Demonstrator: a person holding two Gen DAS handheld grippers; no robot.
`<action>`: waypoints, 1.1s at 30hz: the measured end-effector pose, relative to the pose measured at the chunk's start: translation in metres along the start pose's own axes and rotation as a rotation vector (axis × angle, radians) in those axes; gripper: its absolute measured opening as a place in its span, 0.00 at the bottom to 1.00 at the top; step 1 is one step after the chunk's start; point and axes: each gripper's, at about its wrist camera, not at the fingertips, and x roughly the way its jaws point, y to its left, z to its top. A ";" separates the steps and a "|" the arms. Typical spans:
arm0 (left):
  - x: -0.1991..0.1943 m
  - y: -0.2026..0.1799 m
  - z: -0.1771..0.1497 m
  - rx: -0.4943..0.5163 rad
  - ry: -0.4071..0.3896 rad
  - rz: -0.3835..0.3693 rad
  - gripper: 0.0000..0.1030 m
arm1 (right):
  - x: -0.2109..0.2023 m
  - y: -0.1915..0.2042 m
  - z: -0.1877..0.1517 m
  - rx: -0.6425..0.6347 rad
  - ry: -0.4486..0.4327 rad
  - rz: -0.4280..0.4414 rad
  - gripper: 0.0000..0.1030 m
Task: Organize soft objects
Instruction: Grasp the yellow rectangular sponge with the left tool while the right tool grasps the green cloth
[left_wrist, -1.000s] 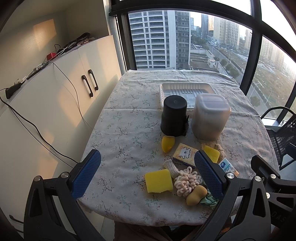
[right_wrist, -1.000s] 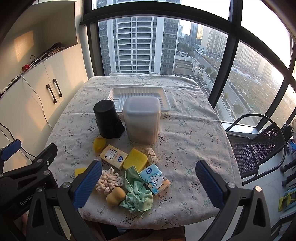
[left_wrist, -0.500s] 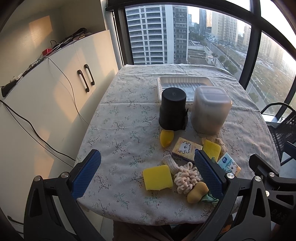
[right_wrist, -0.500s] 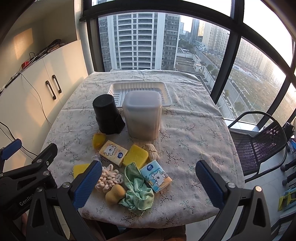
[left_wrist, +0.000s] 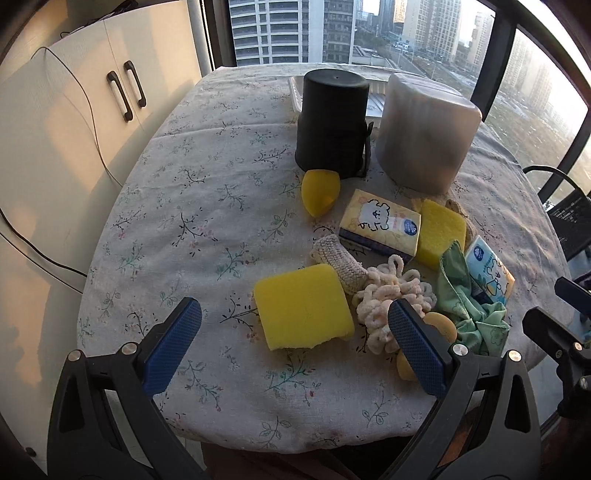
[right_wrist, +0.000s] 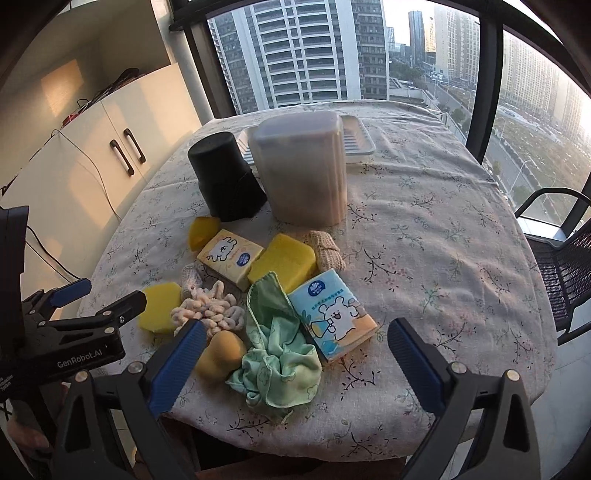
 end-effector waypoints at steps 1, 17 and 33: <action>0.005 0.002 -0.002 -0.006 0.005 -0.013 0.99 | 0.004 0.001 -0.006 -0.014 0.005 -0.006 0.96; 0.059 0.009 -0.012 -0.083 0.049 -0.060 1.00 | 0.043 0.016 -0.051 -0.074 -0.030 0.045 0.79; 0.026 0.007 -0.008 -0.060 -0.144 -0.104 0.27 | 0.021 0.012 -0.055 -0.080 -0.172 0.104 0.47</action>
